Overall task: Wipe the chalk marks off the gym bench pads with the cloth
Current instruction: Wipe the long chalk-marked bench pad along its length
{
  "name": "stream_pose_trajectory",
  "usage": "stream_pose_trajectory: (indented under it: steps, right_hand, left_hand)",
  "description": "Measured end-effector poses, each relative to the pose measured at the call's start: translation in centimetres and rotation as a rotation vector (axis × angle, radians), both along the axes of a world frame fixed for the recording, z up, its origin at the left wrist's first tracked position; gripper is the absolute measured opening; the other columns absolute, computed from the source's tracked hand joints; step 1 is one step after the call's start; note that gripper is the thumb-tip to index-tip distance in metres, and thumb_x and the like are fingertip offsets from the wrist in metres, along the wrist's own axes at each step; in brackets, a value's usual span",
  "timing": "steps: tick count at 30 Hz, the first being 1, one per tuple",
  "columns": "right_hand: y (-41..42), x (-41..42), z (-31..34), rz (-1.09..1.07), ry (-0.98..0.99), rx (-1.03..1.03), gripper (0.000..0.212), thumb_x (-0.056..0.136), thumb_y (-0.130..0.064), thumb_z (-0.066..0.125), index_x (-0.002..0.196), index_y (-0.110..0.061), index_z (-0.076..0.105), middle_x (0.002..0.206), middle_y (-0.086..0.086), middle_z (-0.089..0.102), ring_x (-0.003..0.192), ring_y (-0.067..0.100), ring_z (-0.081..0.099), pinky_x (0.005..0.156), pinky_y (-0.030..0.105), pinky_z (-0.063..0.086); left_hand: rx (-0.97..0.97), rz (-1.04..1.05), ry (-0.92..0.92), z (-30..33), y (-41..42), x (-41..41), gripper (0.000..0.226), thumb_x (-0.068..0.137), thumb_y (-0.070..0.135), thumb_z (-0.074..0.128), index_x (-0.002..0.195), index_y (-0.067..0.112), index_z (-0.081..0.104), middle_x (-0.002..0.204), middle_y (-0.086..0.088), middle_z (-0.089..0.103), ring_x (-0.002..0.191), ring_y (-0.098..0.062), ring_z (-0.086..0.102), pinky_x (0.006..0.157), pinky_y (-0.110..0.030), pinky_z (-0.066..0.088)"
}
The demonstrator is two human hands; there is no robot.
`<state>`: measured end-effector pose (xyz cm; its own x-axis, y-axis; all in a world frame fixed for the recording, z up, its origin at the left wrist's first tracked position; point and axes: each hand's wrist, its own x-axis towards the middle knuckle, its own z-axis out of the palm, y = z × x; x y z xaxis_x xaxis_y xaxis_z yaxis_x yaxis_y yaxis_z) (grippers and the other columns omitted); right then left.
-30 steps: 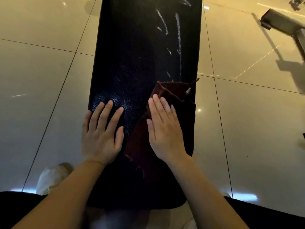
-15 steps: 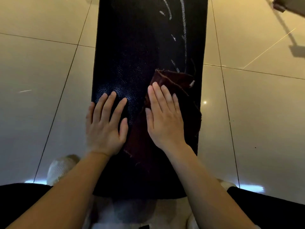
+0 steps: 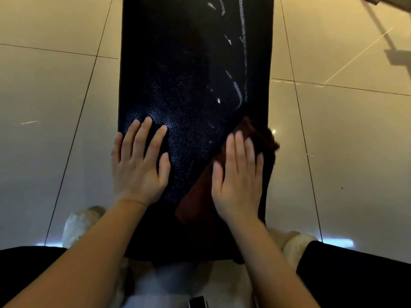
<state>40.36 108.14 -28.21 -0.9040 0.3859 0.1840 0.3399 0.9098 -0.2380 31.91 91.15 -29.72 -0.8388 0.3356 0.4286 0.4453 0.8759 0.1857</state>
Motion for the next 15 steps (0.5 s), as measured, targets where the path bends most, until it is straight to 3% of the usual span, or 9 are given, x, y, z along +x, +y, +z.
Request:
stream_pose_trajectory:
  steps: [4, 10, 15]
  right_hand:
    - [2.3, -5.0, 1.6, -0.009, 0.022, 0.011, 0.062, 0.099, -0.039, 0.027, 0.153, -0.011, 0.022, 0.161, 0.007, 0.021, 0.149, 0.023, 0.014, 0.122, 0.040, 0.004]
    - [-2.8, 8.9, -2.5, 0.040, -0.059, 0.034, 0.057, 0.101, -0.037, 0.027, 0.151, -0.009, 0.025, 0.159, 0.011, 0.021, 0.145, 0.028, 0.027, 0.120, 0.042, 0.014]
    - [-2.7, 6.6, -2.1, 0.043, -0.027, 0.022, 0.063, 0.093, -0.034, 0.038, 0.149, -0.007, 0.027, 0.156, 0.011, 0.028, 0.143, 0.028, 0.027, 0.119, 0.043, 0.013]
  left_hand:
    - [-0.008, 0.003, 0.003, 0.0, 0.1, -0.1, 0.051, 0.092, 0.033, 0.040, 0.141, 0.020, 0.044, 0.150, -0.009, 0.039, 0.140, -0.027, 0.029, 0.117, -0.043, 0.014]
    - [-0.012, 0.001, -0.001, 0.0, 0.1, 0.0, 0.052, 0.091, 0.033, 0.041, 0.141, 0.020, 0.045, 0.150, -0.010, 0.039, 0.140, -0.028, 0.029, 0.116, -0.044, 0.016]
    - [0.001, 0.000, 0.013, -0.2, 0.1, -0.1, 0.051, 0.091, 0.033, 0.041, 0.140, 0.020, 0.045, 0.149, -0.010, 0.040, 0.139, -0.027, 0.030, 0.115, -0.045, 0.018]
